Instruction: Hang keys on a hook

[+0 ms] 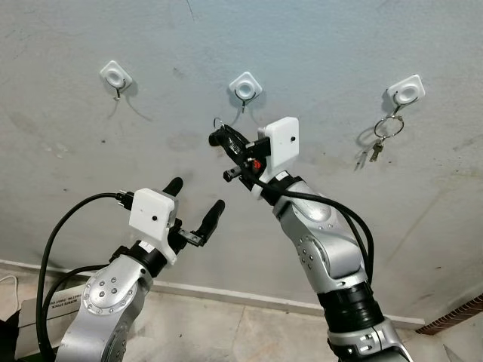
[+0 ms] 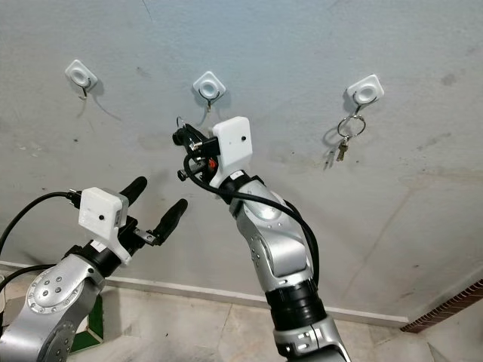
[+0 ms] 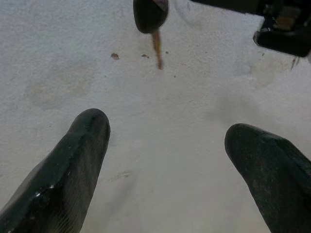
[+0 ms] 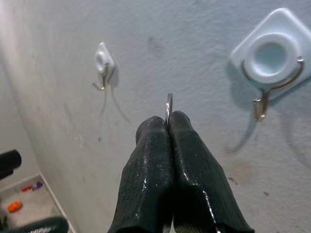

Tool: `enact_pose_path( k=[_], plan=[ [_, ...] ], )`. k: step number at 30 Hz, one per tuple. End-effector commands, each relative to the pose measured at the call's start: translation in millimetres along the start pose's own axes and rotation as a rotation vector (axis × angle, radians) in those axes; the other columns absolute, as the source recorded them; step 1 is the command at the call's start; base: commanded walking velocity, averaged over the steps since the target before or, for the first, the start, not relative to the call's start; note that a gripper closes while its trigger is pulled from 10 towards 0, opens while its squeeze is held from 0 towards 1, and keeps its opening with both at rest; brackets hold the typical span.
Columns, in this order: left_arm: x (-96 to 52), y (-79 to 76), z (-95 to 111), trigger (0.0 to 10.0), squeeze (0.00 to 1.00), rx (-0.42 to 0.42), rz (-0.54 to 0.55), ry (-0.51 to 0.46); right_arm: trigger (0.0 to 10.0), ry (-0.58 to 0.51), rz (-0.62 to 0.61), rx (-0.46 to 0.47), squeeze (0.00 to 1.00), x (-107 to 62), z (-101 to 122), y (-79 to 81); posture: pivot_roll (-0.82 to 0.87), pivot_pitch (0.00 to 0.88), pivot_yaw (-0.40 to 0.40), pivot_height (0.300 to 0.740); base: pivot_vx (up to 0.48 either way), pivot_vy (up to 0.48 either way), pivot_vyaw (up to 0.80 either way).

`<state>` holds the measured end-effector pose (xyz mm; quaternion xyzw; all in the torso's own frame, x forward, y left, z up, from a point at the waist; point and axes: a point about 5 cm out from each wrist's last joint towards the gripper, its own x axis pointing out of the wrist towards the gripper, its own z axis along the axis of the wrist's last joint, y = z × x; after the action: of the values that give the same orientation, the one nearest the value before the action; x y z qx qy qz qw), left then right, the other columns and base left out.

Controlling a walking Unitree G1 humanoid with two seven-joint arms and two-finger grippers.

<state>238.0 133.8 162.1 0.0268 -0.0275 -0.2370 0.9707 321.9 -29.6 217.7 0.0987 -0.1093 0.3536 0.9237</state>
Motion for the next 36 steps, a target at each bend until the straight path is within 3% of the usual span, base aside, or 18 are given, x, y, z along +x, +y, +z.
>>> enact_pose_path(
  k=[1, 22, 36],
  plan=[
    [0.1, -0.2, 3, 10.0, 0.0, 0.012, 0.005, -0.008, 10.0, -0.021, -0.008, 0.043, 0.0, 5.5, 4, -1.7, 0.19, 0.046, 0.04, 0.74, 0.0, 0.0, 0.0],
    [-0.3, -2.6, 1, 10.0, 0.0, 0.003, -0.003, -0.005, 10.0, -0.063, -0.086, 0.105, 0.0, 15.0, 8, -7.8, 0.19, 0.046, 0.039, 0.74, 0.0, 0.0, 0.0],
    [0.5, -4.5, 0, 10.0, 0.0, -0.005, -0.007, -0.001, 10.0, 0.002, -0.173, 0.143, 0.0, 11.3, -6, -18.0, 0.18, 0.056, 0.04, 0.74, 0.0, 0.0, 0.0]
  ],
)
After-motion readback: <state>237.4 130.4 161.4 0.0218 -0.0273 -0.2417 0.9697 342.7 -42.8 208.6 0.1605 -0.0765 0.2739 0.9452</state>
